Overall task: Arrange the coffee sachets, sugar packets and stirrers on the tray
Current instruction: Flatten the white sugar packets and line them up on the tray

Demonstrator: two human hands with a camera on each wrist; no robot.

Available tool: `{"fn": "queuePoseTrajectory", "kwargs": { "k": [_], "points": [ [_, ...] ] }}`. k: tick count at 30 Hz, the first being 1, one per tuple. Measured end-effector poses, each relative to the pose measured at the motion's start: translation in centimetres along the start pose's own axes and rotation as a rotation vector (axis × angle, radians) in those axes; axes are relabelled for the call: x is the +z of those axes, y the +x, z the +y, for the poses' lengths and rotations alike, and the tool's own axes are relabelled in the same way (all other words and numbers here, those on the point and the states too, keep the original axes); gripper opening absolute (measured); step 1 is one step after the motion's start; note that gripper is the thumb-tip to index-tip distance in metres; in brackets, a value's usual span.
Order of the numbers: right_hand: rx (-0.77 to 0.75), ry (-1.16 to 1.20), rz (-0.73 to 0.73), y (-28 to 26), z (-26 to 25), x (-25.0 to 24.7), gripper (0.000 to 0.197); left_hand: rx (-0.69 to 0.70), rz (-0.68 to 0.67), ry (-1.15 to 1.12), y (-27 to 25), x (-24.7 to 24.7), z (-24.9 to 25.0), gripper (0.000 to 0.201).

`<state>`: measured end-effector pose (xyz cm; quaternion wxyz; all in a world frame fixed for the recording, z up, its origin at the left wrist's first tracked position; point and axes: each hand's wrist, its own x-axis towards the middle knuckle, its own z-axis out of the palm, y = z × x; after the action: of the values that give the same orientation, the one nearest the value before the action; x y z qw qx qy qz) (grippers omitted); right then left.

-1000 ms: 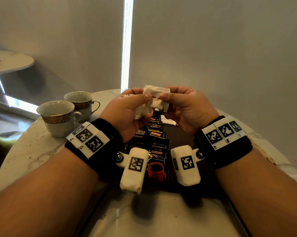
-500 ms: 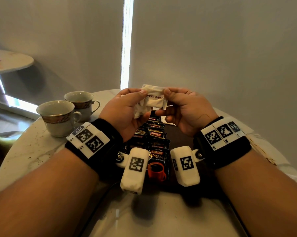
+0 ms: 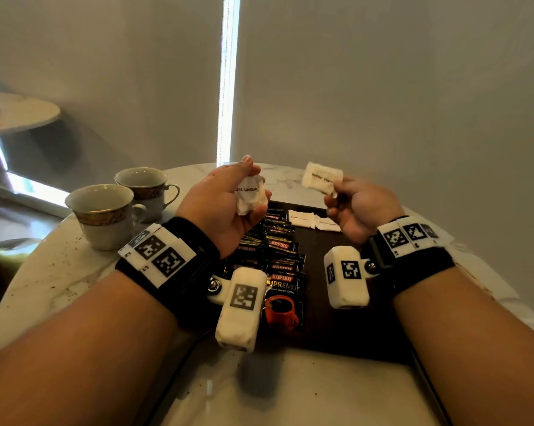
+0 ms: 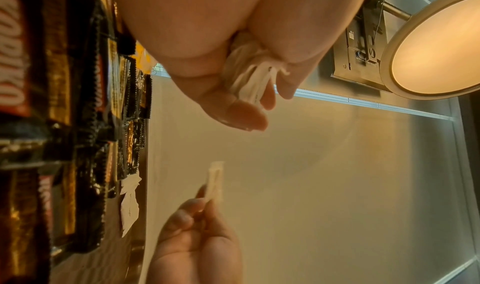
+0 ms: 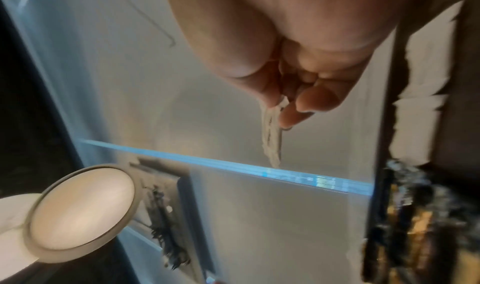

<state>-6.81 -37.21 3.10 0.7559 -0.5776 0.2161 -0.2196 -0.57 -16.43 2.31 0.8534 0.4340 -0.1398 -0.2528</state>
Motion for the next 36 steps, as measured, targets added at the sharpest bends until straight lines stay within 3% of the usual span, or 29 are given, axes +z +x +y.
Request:
{"fn": "queuePoseTrajectory", "kwargs": {
  "k": [9, 27, 36],
  "points": [
    [0.224, -0.169, 0.094, 2.4, 3.8, -2.0, 0.040, -0.006, 0.000, -0.017, 0.2, -0.2, 0.0, 0.020],
    [0.238, -0.379, 0.119, 3.0, 4.1, -1.4, 0.035, -0.015, 0.005, -0.017, -0.2, 0.0, -0.1, 0.019],
    [0.288, -0.250, 0.074, 2.9, 3.9, -1.5, 0.038, -0.001, 0.004, -0.003, -0.3, 0.2, -0.2, 0.019]
  ]
}}
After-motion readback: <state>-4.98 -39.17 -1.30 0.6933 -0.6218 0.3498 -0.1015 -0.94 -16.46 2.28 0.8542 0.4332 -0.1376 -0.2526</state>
